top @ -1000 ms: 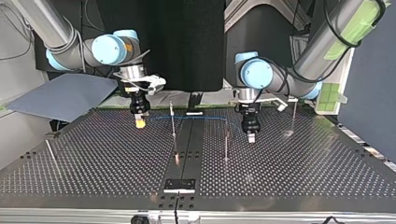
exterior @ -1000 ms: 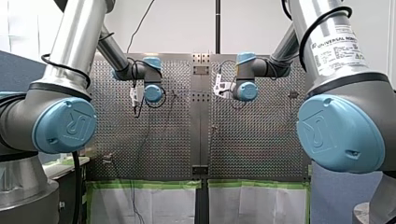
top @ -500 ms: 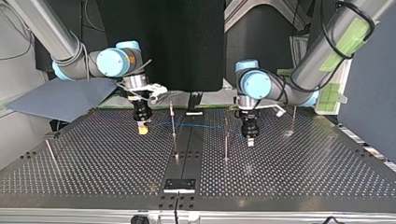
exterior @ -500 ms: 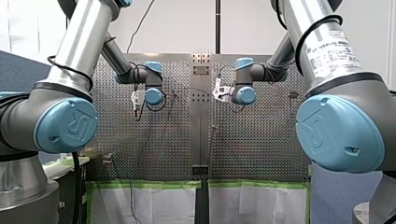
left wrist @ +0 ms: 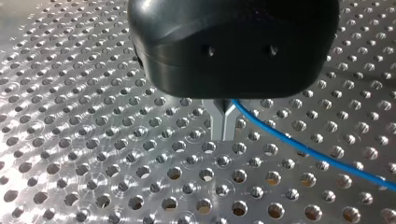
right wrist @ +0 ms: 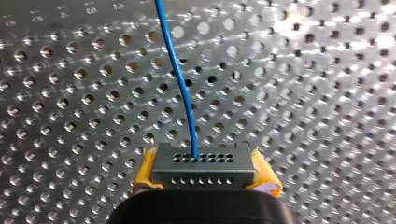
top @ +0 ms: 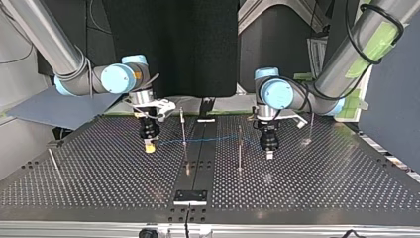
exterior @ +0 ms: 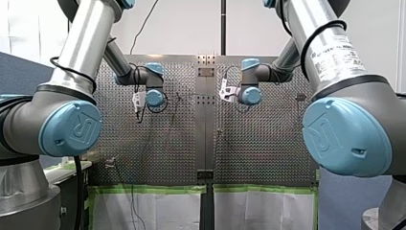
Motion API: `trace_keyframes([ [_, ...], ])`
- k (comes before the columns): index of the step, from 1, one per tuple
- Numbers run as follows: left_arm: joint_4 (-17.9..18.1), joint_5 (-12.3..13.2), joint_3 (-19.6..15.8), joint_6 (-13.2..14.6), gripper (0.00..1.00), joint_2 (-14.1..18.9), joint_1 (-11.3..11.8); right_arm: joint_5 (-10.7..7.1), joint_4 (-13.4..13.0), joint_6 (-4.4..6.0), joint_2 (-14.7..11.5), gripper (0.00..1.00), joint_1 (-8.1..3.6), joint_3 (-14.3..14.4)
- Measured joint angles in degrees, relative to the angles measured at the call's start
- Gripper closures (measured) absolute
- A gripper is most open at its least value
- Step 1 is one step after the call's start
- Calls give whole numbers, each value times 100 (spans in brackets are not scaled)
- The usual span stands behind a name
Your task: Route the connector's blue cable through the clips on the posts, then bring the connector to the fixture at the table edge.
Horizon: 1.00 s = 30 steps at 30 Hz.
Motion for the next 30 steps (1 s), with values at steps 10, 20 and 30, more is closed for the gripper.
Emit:
trace_keyframes([
  [10,-2,259,71,-16,100,-71,54,-95,142,-25,271,100,-7,-380],
  [20,-210,217,304,22,100,-369,38,-134,155,-26,304,100,-69,-475],
  [30,-215,199,313,26,100,-380,50,-176,188,-26,398,100,-150,-551],
])
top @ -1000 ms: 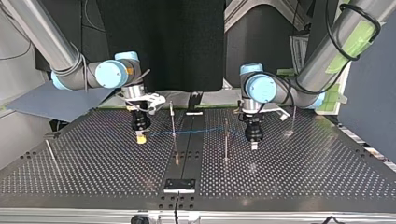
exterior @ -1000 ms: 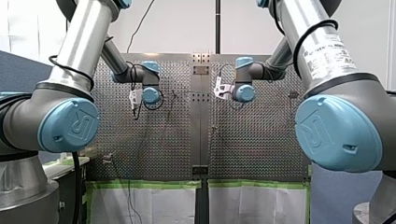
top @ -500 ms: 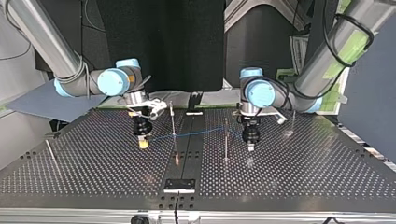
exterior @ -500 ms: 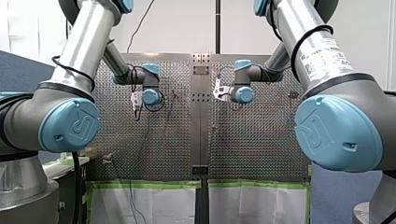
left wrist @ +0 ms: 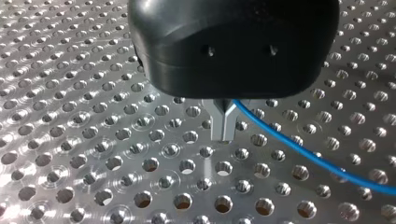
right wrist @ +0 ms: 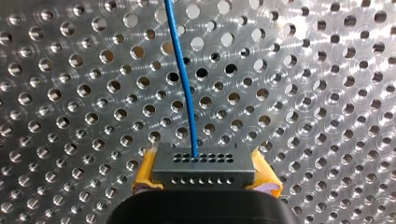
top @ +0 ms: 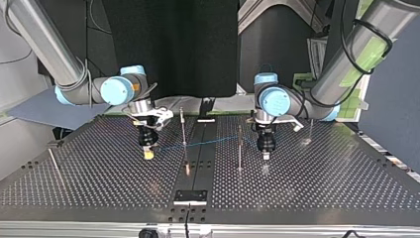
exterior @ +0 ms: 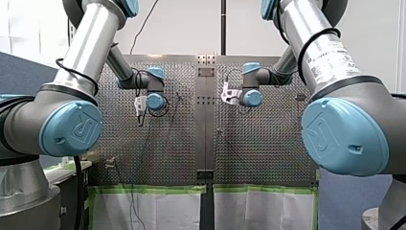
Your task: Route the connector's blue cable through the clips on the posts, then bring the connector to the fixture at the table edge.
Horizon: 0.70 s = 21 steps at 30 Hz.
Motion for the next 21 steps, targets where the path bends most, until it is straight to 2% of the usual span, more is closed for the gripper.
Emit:
trace_keyframes([
  [13,204,34,2,-31,100,2,12,-89,59,17,19,100,-68,-48],
  [14,230,43,2,-27,91,4,16,-91,64,15,20,100,-68,-48],
  [15,247,45,2,-26,91,4,19,-92,68,13,20,100,-69,-48],
  [16,261,40,1,-25,76,5,23,-92,73,12,21,100,-69,-48],
  [17,268,34,1,-23,67,5,24,-93,80,8,22,100,-67,-47],
  [18,271,24,1,-18,67,5,23,-93,86,6,22,100,-66,-48],
  [20,259,-7,4,-14,49,8,26,-94,99,3,23,100,-60,-47],
  [21,250,-19,4,-16,49,8,29,-94,105,2,23,100,-56,-47],
])
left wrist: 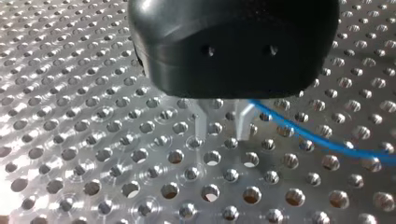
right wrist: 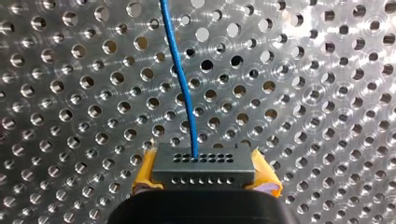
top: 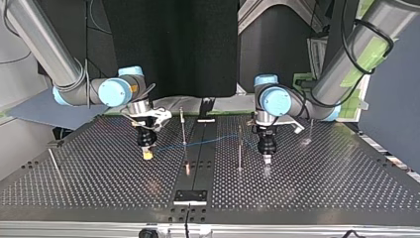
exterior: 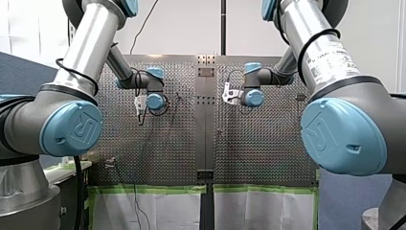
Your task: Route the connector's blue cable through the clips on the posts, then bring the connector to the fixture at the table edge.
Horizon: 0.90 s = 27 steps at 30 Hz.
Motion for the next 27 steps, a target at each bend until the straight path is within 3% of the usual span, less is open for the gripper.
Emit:
trace_keyframes([
  [2,-32,-23,-1,-6,15,3,8,0,11,-1,0,100,7,0],
  [3,-48,-28,-2,-7,15,4,12,0,18,-2,0,100,9,1],
  [4,-75,-33,-2,-6,0,8,17,0,25,-2,0,100,10,1],
  [14,-455,-210,-31,12,0,209,-28,0,95,-7,1,100,29,1],
  [20,-710,-349,-275,-40,0,505,-74,8,136,-10,1,100,40,2],
  [27,-908,-143,-643,-226,0,710,-159,9,177,-11,1,100,47,2],
])
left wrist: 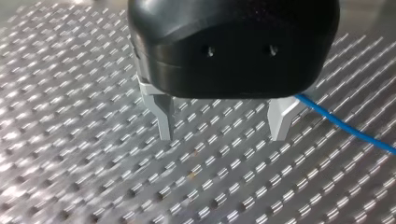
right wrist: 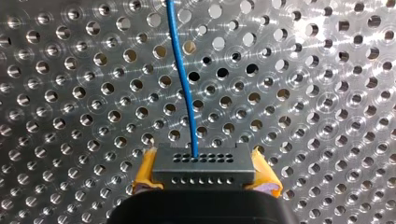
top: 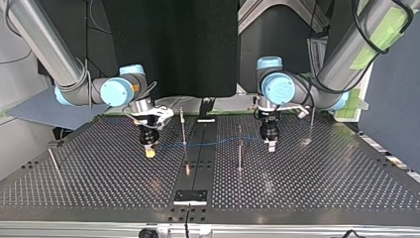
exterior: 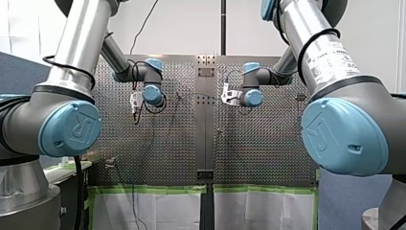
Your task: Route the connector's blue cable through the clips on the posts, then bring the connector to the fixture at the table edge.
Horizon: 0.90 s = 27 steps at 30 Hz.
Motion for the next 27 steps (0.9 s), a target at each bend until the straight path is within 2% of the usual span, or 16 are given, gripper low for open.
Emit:
trace_keyframes([
  [10,174,406,-490,-259,0,407,-176,8,40,0,1,100,19,0],
  [18,120,492,-845,-573,0,761,-272,14,114,0,0,100,27,0],
  [27,-188,547,-1171,-545,0,1190,-434,17,147,0,0,100,43,-1],
])
